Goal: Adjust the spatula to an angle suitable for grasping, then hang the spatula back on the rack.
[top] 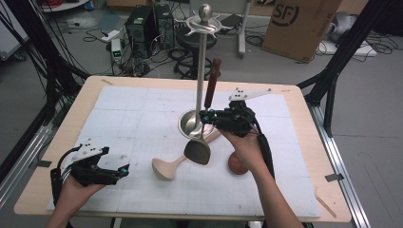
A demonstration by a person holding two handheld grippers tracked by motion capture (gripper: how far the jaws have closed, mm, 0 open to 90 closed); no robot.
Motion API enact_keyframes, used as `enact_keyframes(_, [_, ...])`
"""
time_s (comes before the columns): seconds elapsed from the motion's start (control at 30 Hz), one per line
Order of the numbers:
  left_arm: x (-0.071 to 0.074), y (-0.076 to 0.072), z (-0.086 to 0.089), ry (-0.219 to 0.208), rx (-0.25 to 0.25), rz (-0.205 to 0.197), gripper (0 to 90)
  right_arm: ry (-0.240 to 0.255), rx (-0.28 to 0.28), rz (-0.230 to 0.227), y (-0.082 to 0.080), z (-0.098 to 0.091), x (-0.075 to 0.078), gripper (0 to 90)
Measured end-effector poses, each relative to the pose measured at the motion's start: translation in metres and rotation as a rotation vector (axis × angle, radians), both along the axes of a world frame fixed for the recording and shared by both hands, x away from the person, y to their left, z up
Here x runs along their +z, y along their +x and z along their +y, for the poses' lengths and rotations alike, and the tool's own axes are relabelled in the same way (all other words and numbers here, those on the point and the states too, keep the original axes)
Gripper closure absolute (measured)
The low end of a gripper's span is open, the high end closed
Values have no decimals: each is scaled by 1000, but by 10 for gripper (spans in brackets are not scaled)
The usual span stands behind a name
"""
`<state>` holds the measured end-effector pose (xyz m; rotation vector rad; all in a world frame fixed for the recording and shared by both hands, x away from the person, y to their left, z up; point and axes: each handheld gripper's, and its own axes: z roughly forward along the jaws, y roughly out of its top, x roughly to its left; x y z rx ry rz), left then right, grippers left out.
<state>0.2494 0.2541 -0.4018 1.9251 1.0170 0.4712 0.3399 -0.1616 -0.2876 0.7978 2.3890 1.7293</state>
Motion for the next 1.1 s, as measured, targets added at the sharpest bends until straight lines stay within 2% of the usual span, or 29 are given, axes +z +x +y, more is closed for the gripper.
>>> enact_keyframes(0.47, [0, 0, 1, -3, 1, 0, 16, -4, 10, -25, 10, 11, 16, 834])
enact_keyframes(1.1, [0, 0, 2, -6, 0, 0, 16, -21, 30, -39, 20, 32, 26, 834])
